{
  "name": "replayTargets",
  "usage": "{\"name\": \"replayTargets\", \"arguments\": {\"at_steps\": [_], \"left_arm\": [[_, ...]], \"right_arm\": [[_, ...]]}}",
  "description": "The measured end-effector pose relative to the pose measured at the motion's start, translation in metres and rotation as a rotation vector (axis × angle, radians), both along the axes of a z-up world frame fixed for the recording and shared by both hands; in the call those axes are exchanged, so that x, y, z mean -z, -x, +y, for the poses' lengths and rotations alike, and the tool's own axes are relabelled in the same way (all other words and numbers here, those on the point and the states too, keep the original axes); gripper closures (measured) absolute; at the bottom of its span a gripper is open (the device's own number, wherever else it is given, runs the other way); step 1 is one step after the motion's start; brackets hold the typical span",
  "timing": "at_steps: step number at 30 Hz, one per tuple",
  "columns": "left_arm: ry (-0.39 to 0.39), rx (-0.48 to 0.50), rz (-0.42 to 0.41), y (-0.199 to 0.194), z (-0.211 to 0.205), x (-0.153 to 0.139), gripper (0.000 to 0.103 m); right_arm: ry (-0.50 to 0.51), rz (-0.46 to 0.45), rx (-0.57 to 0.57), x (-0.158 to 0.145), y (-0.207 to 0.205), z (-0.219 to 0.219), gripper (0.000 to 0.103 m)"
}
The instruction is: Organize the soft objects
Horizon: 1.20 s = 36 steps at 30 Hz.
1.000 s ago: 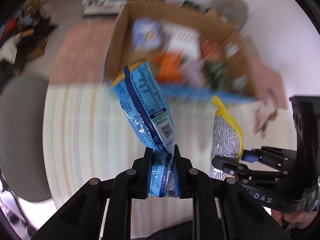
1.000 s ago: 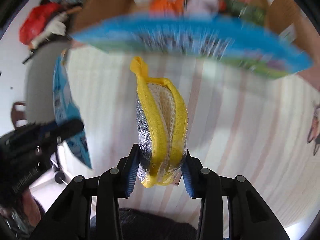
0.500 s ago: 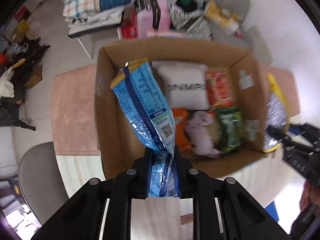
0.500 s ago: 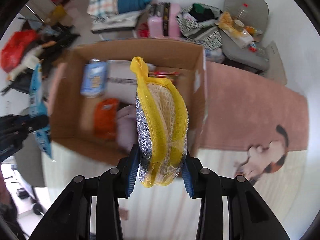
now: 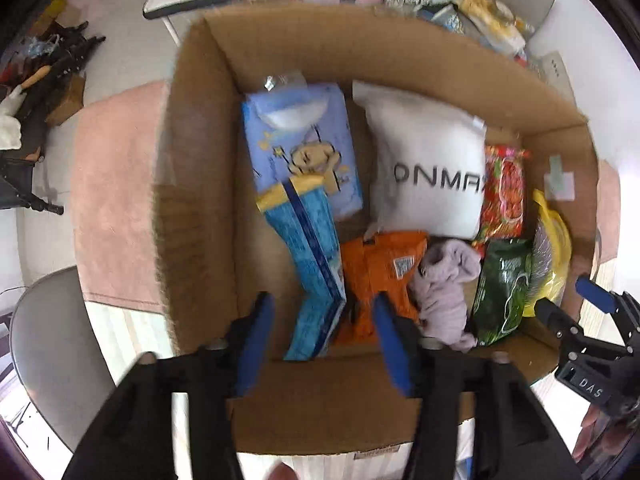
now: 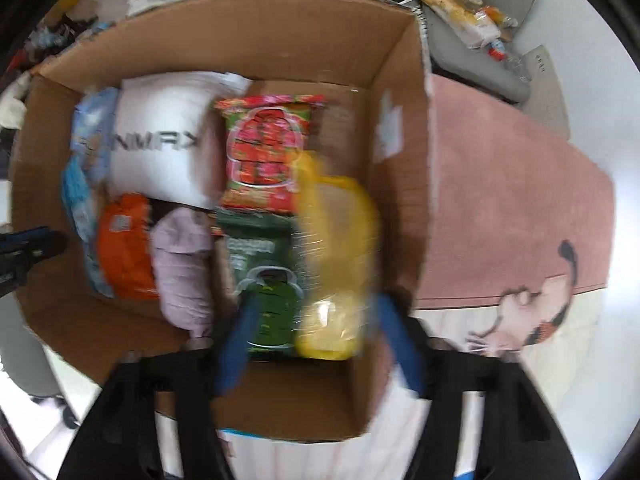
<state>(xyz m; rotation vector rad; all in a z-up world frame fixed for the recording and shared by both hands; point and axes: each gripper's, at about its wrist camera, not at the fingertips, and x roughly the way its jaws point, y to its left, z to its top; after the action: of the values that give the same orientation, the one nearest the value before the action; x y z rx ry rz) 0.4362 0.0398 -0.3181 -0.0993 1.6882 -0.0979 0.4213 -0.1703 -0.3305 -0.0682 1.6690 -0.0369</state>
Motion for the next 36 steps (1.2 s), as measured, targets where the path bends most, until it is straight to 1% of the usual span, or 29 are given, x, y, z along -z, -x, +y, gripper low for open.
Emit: {"name": "replayTargets", "arguments": {"at_steps": [1,2,3,4,5,6,8,10,12,15,19,22,26,28,31,33,36], "left_arm": [[0.001,-0.002,-0.009,0.001,0.001,-0.003,0.037],[0.009,-0.005,-0.017,0.001,0.003,-0.005,0.036],[-0.002,-0.011,-0.022,0.003,0.005,-0.008,0.032],[0.001,-0.014,-0.031,0.004,0.006,-0.011,0.022],[-0.005,-0.019,-0.044,0.006,0.007,-0.015,0.017],[-0.019,-0.022,-0.062,0.008,0.008,-0.019,0.01],[-0.044,-0.023,-0.098,0.014,0.008,-0.027,0.009],[-0.072,-0.019,-0.124,0.021,0.007,-0.032,0.001],[-0.094,-0.015,-0.156,0.027,0.005,-0.039,0.001],[-0.101,-0.009,-0.184,0.034,0.001,-0.042,0.001],[-0.094,-0.012,-0.199,0.042,-0.001,-0.048,0.001],[-0.083,-0.021,-0.21,0.047,-0.001,-0.053,0.001],[-0.075,-0.027,-0.255,0.058,-0.004,-0.073,0.001],[-0.089,-0.01,-0.293,0.066,-0.007,-0.087,0.001],[-0.122,0.003,-0.357,0.082,-0.014,-0.112,0.001],[-0.12,0.005,-0.399,0.097,-0.017,-0.133,0.001],[-0.109,0.005,-0.454,0.121,-0.021,-0.16,0.001]], "right_arm": [[0.009,-0.011,0.0,-0.003,0.0,0.002,0.02],[0.017,-0.017,-0.004,-0.005,0.0,0.005,0.018],[0.017,-0.019,-0.006,-0.006,0.001,0.007,0.014],[0.014,-0.025,-0.007,-0.008,0.001,0.009,0.01],[0.008,-0.03,-0.007,-0.01,0.002,0.011,0.007],[-0.006,-0.037,-0.002,-0.012,0.003,0.012,0.001],[-0.019,-0.047,0.006,-0.014,0.005,0.015,0.0],[-0.018,-0.061,0.009,-0.017,0.009,0.019,0.0],[-0.023,-0.073,0.016,-0.018,0.015,0.022,0.0],[-0.028,-0.093,0.028,-0.022,0.022,0.025,0.0],[-0.039,-0.1,0.053,-0.024,0.03,0.026,0.0],[-0.034,-0.102,0.048,-0.025,0.036,0.03,0.0],[-0.026,-0.126,0.053,-0.034,0.045,0.031,0.0],[-0.024,-0.153,0.052,-0.045,0.049,0.031,0.0],[-0.016,-0.206,0.049,-0.068,0.059,0.031,0.0],[-0.012,-0.249,0.048,-0.088,0.069,0.031,0.0],[-0.033,-0.317,0.044,-0.125,0.088,0.031,0.0]]}}
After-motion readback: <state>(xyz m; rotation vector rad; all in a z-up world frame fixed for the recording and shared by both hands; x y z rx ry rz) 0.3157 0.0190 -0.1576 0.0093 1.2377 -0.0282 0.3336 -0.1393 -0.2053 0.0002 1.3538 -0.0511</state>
